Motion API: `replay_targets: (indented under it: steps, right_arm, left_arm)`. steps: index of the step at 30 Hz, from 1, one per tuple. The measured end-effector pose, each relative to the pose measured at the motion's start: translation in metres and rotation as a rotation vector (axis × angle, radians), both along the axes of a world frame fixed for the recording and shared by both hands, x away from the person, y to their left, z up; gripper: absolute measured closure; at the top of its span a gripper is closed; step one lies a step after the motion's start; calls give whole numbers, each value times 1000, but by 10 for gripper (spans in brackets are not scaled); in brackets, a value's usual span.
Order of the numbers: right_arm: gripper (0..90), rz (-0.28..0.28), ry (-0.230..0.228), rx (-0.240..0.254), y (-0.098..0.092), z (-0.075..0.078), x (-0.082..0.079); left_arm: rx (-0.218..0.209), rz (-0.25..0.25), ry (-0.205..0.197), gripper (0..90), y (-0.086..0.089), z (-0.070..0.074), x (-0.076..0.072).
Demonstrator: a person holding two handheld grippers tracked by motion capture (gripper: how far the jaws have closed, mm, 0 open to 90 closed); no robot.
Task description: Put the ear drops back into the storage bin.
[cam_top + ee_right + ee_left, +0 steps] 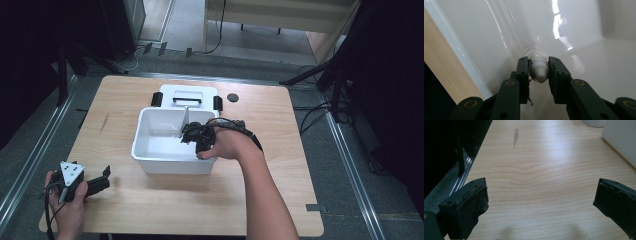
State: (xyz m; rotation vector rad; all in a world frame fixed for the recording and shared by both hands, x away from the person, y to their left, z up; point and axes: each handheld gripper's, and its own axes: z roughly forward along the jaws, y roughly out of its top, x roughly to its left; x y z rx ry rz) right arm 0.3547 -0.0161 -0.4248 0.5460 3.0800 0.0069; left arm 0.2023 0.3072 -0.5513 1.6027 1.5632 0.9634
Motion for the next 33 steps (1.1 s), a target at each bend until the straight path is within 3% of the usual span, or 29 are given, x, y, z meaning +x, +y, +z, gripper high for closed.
replay_targets:
  steps: [33]
  right_arm:
    - [718, -74, 63, -67, -3, -9, 5]
  left_arm:
    - [1, -3, 9, 0, 0, 0, 1]
